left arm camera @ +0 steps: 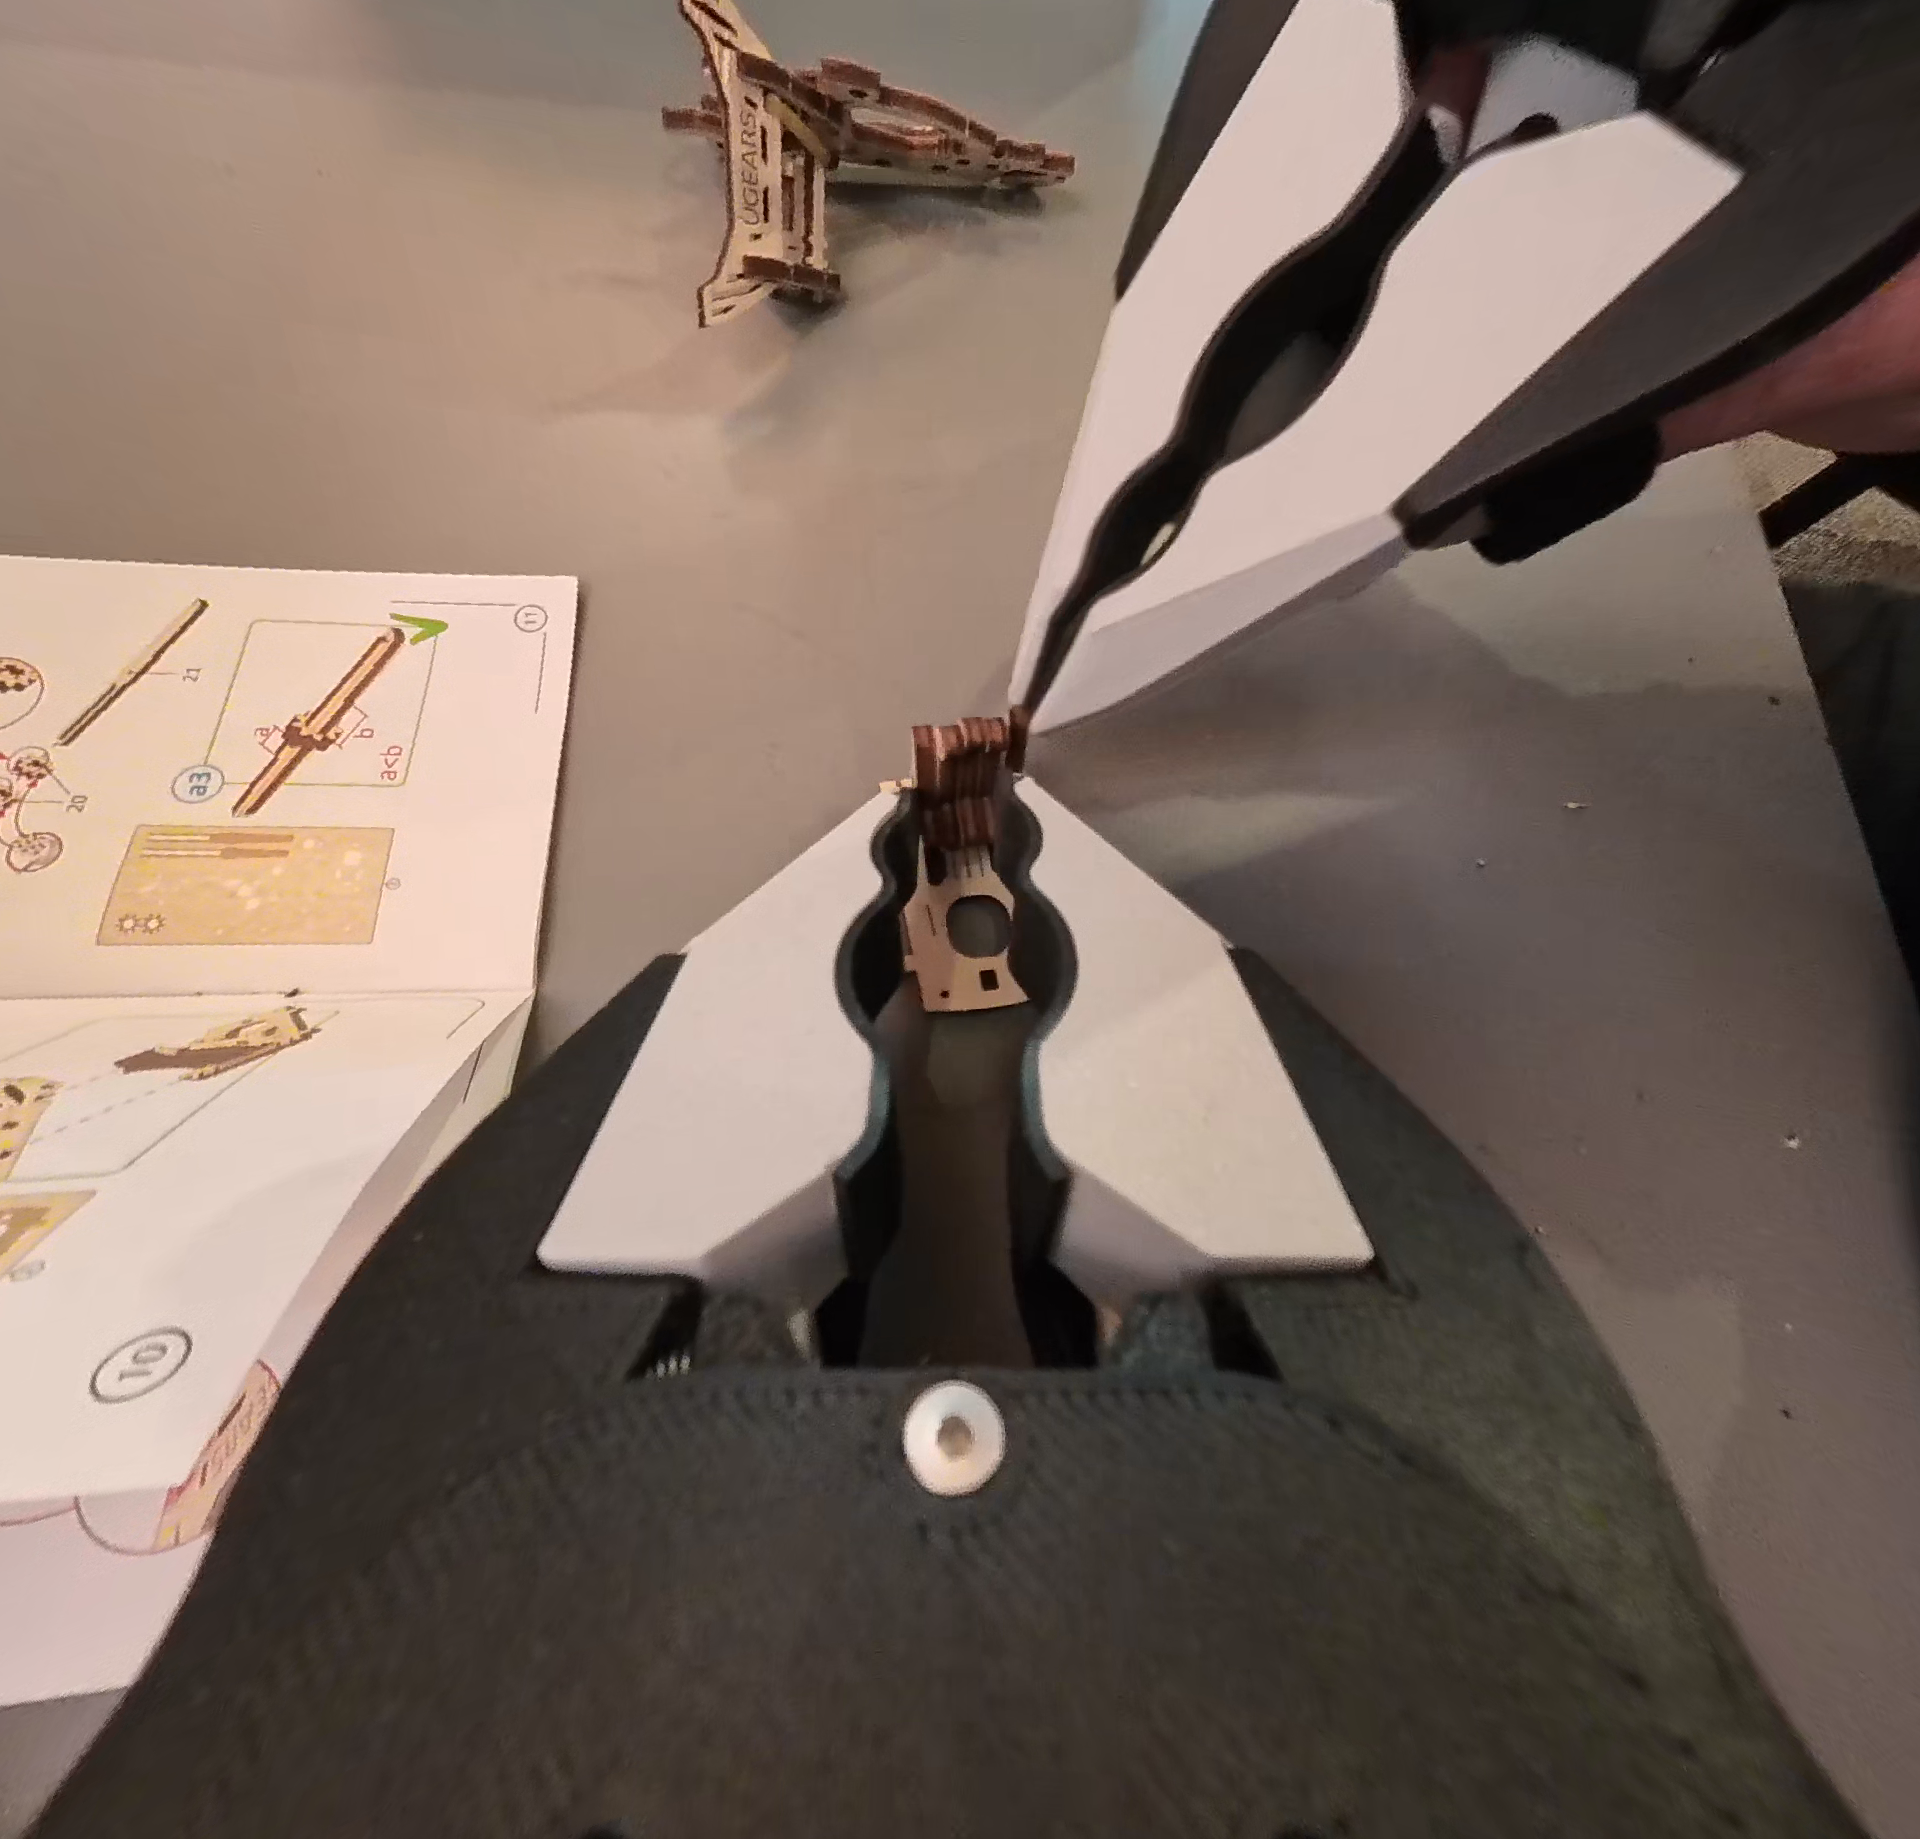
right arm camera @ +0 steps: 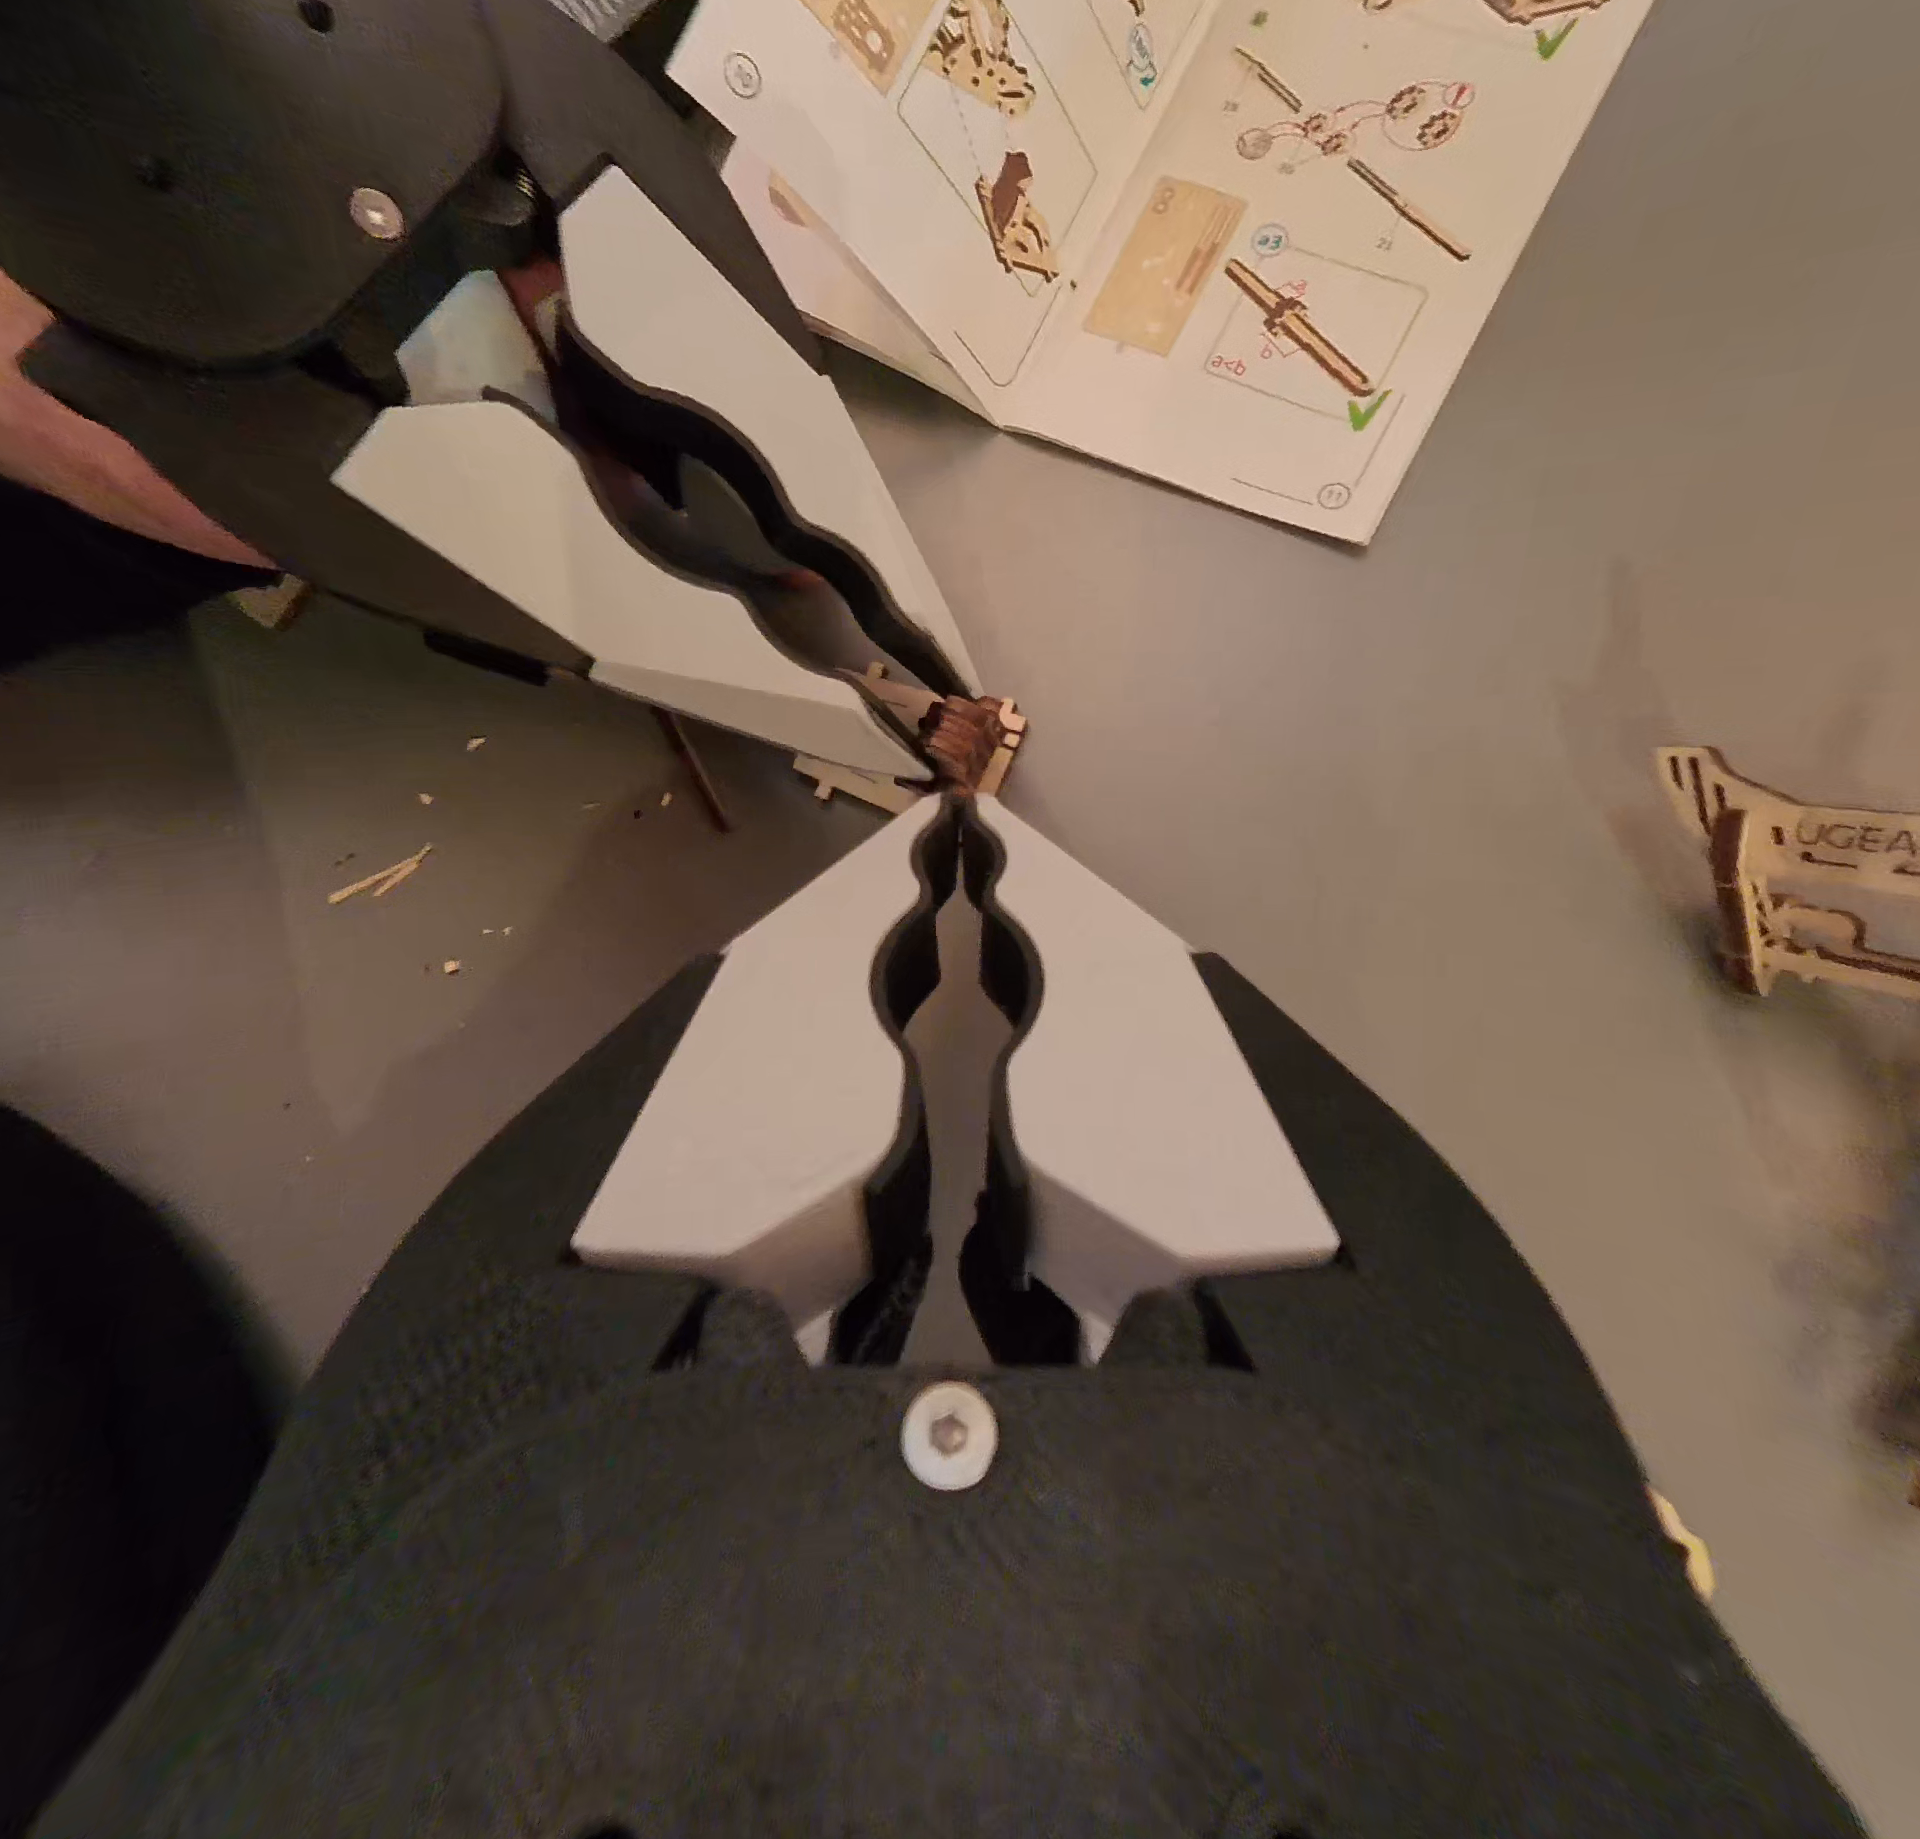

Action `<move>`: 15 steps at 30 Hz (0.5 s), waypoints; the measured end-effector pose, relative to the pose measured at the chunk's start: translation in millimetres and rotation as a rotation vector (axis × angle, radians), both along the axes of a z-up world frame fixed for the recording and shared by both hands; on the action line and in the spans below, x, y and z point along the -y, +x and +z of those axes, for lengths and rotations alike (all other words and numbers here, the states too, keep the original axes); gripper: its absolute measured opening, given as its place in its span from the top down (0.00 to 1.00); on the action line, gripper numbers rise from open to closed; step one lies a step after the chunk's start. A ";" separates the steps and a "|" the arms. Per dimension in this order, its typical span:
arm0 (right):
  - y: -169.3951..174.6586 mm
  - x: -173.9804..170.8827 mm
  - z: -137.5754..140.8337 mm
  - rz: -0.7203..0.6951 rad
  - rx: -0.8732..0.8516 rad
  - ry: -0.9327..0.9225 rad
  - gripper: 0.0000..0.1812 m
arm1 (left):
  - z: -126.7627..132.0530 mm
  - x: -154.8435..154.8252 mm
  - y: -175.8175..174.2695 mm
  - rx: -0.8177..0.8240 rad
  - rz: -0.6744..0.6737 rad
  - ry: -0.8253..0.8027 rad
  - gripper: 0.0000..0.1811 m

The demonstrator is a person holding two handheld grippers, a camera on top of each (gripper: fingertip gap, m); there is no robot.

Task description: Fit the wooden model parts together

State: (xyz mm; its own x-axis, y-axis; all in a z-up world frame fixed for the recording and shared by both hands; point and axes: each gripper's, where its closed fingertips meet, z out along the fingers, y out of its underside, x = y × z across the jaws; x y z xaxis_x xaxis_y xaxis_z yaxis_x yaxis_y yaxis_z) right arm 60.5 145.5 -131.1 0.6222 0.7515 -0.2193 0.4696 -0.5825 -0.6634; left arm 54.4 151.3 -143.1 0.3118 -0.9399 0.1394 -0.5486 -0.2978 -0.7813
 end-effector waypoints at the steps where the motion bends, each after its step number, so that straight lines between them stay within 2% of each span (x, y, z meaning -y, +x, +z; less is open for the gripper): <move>1: -0.2 -1.0 -2.3 -0.003 0.016 -0.001 1.00 | -0.1 0.0 -0.1 -0.001 0.000 0.002 0.93; 8: -3.2 -0.7 -8.8 -0.004 0.037 0.002 1.00 | -0.2 0.1 -0.3 -0.003 0.000 0.006 0.93; 15: -3.0 -1.5 -10.5 0.030 0.146 0.022 1.00 | -0.5 -0.3 -0.5 -0.013 0.003 0.028 0.93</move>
